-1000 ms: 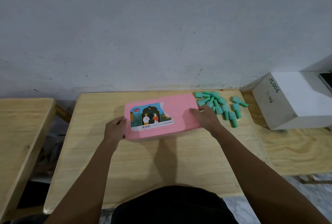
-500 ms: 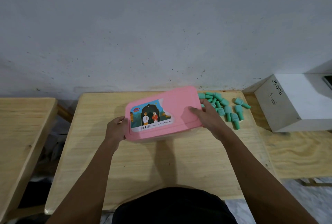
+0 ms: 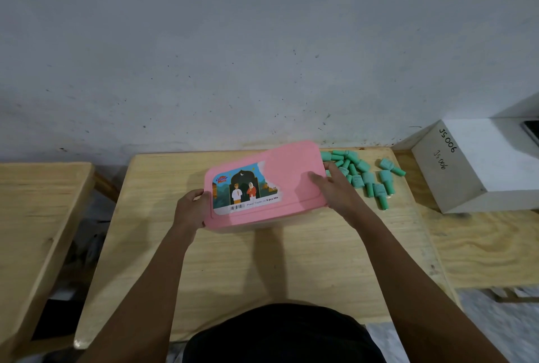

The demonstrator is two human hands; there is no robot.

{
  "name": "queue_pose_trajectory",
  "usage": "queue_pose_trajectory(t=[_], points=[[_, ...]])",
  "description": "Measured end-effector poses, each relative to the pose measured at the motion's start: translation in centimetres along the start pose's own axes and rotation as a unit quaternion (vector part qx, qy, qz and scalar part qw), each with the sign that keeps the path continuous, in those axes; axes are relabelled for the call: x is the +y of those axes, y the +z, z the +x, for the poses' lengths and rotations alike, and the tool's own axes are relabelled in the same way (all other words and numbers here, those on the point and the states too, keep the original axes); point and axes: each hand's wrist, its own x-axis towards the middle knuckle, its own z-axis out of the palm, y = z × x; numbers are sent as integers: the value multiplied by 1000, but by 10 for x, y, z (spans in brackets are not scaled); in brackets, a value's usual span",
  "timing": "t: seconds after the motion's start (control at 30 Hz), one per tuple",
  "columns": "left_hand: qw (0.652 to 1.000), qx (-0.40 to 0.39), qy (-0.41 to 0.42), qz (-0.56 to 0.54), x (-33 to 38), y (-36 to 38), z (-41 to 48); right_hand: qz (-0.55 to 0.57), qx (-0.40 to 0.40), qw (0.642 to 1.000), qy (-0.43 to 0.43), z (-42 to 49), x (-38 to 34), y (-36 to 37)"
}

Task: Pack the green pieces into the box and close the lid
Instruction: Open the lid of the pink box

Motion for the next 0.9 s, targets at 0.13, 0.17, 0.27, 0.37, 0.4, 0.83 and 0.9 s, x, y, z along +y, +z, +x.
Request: queue_pose_trajectory(t=[0.13,0.17,0.27,0.37,0.4,0.83,0.9], points=[[1000,5,-7,21,2,1,2,-33,4,997,-64,-7,-8,-4],[1000,9,-10,26,3,2,2,-27,3,997,-74,-9,-12,-4],[999,4,-3,49,5,10,-1,33,-6,997,-76,-12,-21,-2],[991,-8,87,97,8,21,-10,71,12,995,-62,-12,-24,-1],[982,-21,157,102,9,23,-14,91,15,994,-52,-11,-24,0],[733,46,583,347,-18,31,-42,259,-35,965,5,-18,-44,8],[726,86,600,325,-15,27,-45,255,-34,966,-4,-19,-49,11]])
